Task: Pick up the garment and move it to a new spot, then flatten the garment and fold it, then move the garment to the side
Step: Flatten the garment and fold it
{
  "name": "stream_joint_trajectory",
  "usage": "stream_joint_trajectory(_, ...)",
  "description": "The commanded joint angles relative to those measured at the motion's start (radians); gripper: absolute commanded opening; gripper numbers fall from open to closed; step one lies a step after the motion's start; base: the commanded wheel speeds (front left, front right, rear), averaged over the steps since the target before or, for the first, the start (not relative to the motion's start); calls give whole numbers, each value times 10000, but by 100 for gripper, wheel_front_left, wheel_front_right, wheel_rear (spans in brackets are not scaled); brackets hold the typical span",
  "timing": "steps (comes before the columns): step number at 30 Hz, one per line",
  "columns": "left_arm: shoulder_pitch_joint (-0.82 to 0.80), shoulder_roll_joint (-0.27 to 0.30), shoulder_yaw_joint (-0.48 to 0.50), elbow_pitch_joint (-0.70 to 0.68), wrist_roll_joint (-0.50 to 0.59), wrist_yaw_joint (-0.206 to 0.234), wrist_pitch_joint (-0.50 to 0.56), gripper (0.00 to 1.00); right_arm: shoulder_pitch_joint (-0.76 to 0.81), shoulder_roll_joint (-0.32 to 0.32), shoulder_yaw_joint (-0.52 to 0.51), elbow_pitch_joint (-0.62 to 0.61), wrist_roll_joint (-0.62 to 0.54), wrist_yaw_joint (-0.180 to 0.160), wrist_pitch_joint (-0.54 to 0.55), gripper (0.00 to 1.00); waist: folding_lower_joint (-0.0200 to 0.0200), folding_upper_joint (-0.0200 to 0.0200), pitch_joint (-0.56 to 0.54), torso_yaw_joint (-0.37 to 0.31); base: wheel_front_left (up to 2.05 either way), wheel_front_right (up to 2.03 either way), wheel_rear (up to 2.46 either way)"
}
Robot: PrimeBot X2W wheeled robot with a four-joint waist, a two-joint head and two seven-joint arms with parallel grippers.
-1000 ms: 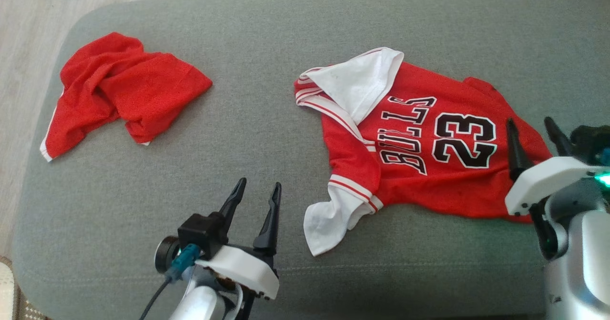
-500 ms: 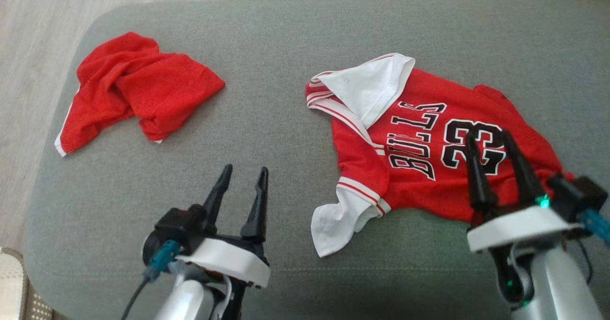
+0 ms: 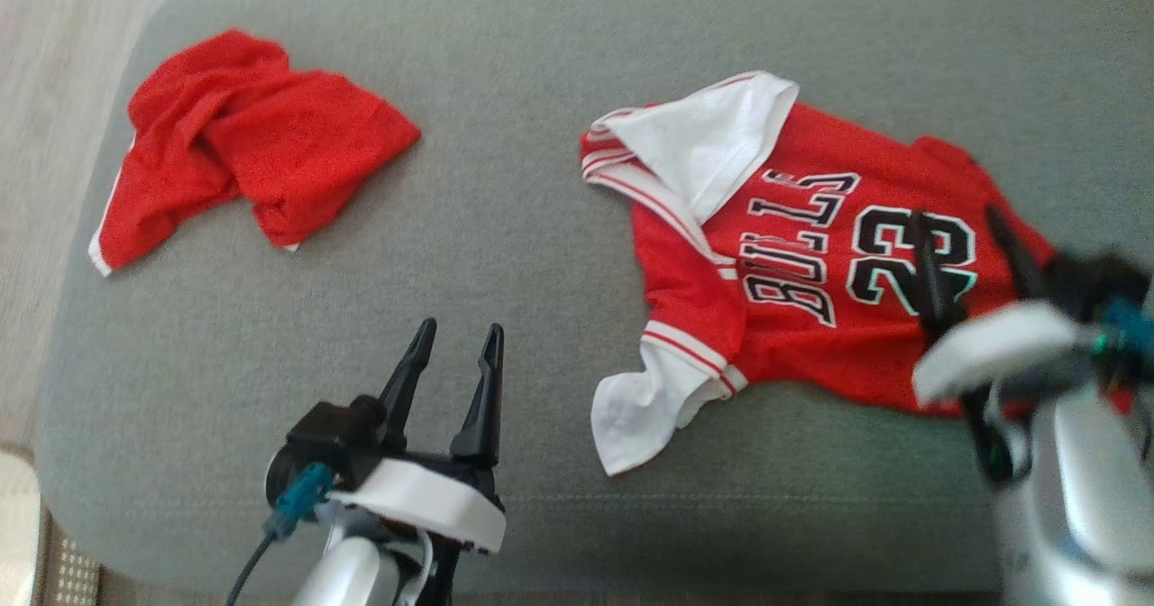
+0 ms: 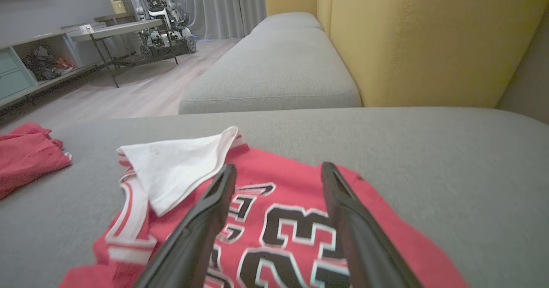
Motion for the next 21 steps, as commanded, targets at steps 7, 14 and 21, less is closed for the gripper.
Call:
stream_joint_trajectory(7, -920, 5, 180, -70, 106, -293, -122, 100, -3009, -350, -1277, 1377, -1847, -2, 1786, 100, 0, -1, 1160, 833, 0, 0, 0)
stream_joint_trajectory(14, -1164, 5, 57, -18, -59, -389, -122, 100, -4315, -886, -2665, 3029, -2826, -2, 2349, 100, 0, -1, 1594, 1277, 0, 0, 0)
stream_joint_trajectory(21, -1244, 5, -23, -9, -132, -394, -122, 100, -5189, -1038, -3948, 4083, -3679, -2, 2510, 100, 0, -1, 1737, 1438, 0, 0, 0)
